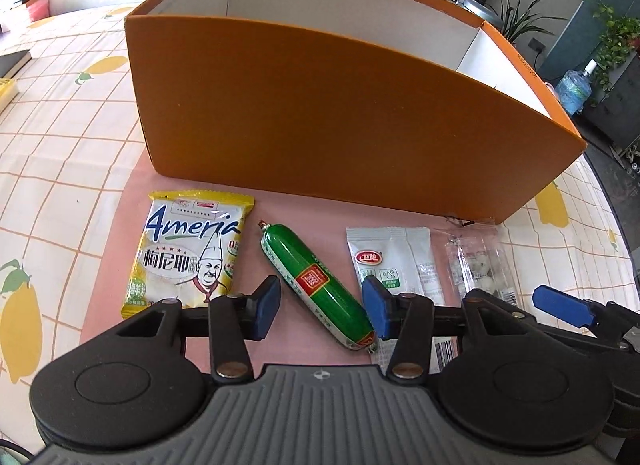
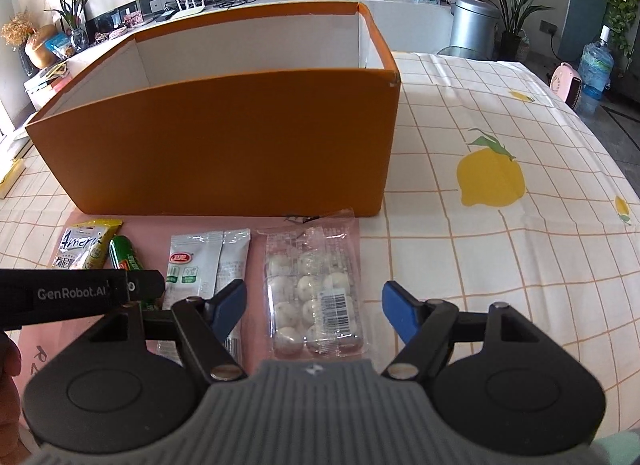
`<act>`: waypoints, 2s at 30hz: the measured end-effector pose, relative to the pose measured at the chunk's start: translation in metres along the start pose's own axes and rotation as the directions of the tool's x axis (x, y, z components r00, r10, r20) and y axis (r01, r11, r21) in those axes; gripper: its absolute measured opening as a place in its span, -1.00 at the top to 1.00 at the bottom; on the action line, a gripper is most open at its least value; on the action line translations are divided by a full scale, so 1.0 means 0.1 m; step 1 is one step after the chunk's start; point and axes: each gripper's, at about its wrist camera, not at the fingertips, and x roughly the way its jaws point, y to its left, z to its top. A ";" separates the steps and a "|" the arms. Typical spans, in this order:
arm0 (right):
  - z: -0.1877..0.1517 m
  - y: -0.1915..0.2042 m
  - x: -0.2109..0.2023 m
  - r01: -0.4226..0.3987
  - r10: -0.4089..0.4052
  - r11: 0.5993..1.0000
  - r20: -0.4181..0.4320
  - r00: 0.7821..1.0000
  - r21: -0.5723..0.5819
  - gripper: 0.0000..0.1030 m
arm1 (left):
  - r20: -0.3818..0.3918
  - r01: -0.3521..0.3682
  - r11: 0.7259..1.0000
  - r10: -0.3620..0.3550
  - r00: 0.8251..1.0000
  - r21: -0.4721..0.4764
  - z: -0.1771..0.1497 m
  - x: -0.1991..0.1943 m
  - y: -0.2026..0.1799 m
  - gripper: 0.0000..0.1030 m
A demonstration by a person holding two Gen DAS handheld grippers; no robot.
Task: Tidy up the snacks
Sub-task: 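Grasp the green sausage stick with the left tool while the right tool grasps the clear dumpling tray, then lift the sausage and dumpling tray and lower them into the orange box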
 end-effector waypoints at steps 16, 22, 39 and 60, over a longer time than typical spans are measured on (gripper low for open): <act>0.02 0.08 0.22 0.008 -0.010 1.000 -0.083 0.997 -0.025 -0.43 | -0.077 -0.029 0.988 0.041 0.996 0.154 -0.01 -0.04 -0.04 0.00; 0.01 0.13 0.21 0.022 -0.024 0.999 -0.072 0.997 -0.041 -0.39 | -0.043 -0.008 0.986 0.016 0.999 0.164 -0.03 0.02 -0.10 0.00; -0.01 0.10 0.15 0.026 -0.027 0.999 -0.043 0.999 -0.028 0.01 | 0.005 0.016 0.991 -0.017 1.000 0.132 -0.04 0.03 -0.13 0.51; -0.15 0.02 -0.52 -0.001 0.000 1.000 0.099 0.995 0.011 0.03 | 0.096 0.058 0.988 -0.072 0.993 0.142 -0.03 -0.61 -0.19 0.51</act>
